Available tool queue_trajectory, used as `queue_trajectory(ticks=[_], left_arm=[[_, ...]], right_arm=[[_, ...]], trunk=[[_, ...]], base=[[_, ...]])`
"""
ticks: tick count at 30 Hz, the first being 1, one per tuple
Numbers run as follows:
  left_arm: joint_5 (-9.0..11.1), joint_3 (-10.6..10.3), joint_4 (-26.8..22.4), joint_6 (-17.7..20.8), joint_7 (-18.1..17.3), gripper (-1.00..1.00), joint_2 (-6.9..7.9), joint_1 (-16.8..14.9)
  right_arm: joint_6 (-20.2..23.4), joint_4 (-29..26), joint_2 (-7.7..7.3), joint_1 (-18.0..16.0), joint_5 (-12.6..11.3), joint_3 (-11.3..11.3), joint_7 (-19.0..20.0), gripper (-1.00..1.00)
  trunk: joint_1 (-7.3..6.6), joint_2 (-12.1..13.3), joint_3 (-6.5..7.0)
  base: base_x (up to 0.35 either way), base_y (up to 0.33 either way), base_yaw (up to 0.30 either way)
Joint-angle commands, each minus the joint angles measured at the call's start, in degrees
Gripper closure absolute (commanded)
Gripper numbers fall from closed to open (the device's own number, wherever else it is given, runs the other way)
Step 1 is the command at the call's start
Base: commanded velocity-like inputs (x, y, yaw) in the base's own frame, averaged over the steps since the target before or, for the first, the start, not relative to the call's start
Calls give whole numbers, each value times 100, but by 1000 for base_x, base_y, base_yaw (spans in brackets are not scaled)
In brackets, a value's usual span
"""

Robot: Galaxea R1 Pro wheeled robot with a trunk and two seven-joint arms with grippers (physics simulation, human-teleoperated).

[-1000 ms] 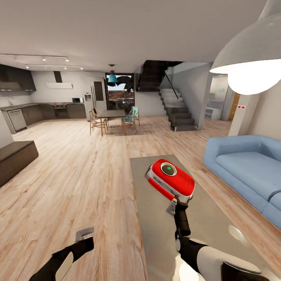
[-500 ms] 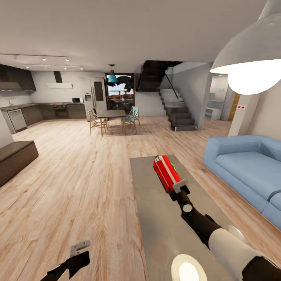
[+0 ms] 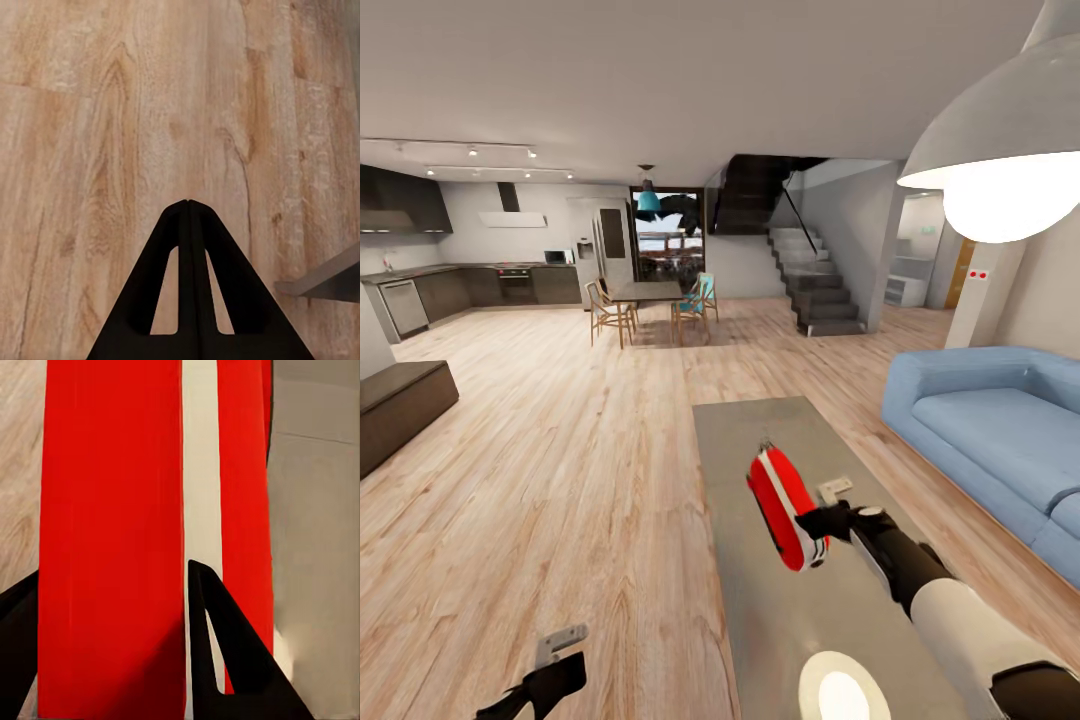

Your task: Turn on the radio receiver that's on the table in the living room.

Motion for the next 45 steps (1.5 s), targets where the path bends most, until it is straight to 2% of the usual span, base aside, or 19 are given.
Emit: queue_trajectory(ticks=[1,4,7,10,12,14,34,38,40,45], left_arm=[[25,9,10,-15,-27,100,-5,-5],[27,13,11,-17,-26,100,-22,-5],[25,14,12,-17,-25,100,-18,-5],[20,15,12,-18,-24,100,-3,-5],[19,15,12,-18,-24,100,-6,-4],[19,15,12,-18,-24,100,-13,-5],[27,57,154,-34,-21,100,11,-5],[35,62,182,-16,-19,100,-10,-5],[35,60,185,-1,-17,100,-5,-5],[47,78,184,13,-18,100,19,-5]], right_arm=[[125,-24,-24,-7,-37,-31,59,100],[524,-26,-62,-7,-41,-94,132,100],[1193,-53,-67,-7,-60,-118,154,100],[2097,-145,-74,-7,-71,-136,162,100],[2413,-172,-73,-7,-63,-130,150,100],[2553,-178,-54,-7,-36,-100,121,100],[2596,-110,-26,32,-86,-82,140,100],[2574,190,-26,38,-99,-83,271,100],[2483,332,-31,42,-98,-83,351,100],[1888,697,-35,44,-101,-83,443,100]], trunk=[[0,-5,-6],[0,-5,-6],[0,-5,-6],[0,-5,-6],[0,-5,-6],[0,-5,-6],[0,-5,-6],[0,-5,-6],[0,-5,-6],[0,-5,-6]], base=[[0,0,0],[0,0,0],[0,0,0],[0,0,0],[0,0,0],[0,0,0],[0,0,0],[0,0,0],[0,0,0],[0,0,0]])
